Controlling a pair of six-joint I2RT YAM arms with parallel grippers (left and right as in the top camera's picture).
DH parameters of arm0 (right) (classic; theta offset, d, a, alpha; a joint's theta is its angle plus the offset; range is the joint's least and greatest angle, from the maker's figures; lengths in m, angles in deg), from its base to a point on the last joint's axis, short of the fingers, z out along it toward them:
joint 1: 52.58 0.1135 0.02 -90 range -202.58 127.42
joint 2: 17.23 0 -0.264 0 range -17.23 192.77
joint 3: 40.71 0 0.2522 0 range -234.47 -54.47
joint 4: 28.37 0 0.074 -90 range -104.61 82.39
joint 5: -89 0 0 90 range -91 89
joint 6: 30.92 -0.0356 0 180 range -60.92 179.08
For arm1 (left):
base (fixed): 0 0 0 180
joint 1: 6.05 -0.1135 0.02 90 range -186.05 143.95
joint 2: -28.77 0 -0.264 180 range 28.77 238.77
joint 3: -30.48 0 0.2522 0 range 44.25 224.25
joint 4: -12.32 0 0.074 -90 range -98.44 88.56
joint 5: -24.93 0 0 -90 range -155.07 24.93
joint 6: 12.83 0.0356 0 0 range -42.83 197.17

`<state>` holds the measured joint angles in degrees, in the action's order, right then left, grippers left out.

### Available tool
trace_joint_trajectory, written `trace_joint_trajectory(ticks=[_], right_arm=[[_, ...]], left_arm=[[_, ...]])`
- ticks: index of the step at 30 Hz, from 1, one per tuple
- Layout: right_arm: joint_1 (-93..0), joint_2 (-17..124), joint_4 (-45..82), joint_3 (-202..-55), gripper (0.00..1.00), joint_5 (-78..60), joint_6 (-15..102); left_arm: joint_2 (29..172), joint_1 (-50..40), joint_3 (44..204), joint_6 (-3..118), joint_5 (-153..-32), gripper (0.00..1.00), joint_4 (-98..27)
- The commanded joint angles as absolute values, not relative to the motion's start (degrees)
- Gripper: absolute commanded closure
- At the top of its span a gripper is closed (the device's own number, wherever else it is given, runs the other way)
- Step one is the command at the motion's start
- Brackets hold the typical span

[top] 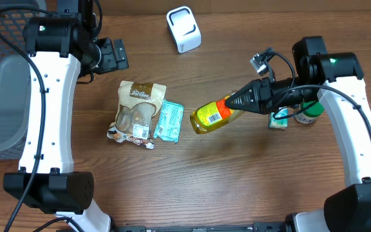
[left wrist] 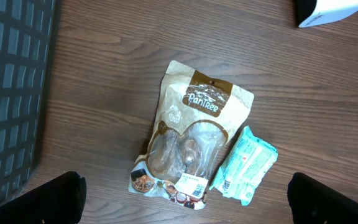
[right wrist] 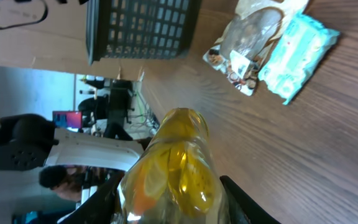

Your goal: Scan the item barcode

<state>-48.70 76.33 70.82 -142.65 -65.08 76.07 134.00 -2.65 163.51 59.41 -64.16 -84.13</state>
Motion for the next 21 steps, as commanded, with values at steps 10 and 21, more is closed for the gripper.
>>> trace_joint_trajectory(ticks=[10,21], right_arm=[[-46.36,75.34,75.91,-139.97,0.59,-72.99,84.75],[-45.77,75.34,76.65,-139.48,0.59,-74.43,85.62]], left_arm=[[134.08,-2.28,164.36,60.05,-64.47,0.01,-83.92],[134.08,-2.28,164.36,60.05,-64.47,0.01,-83.92]])
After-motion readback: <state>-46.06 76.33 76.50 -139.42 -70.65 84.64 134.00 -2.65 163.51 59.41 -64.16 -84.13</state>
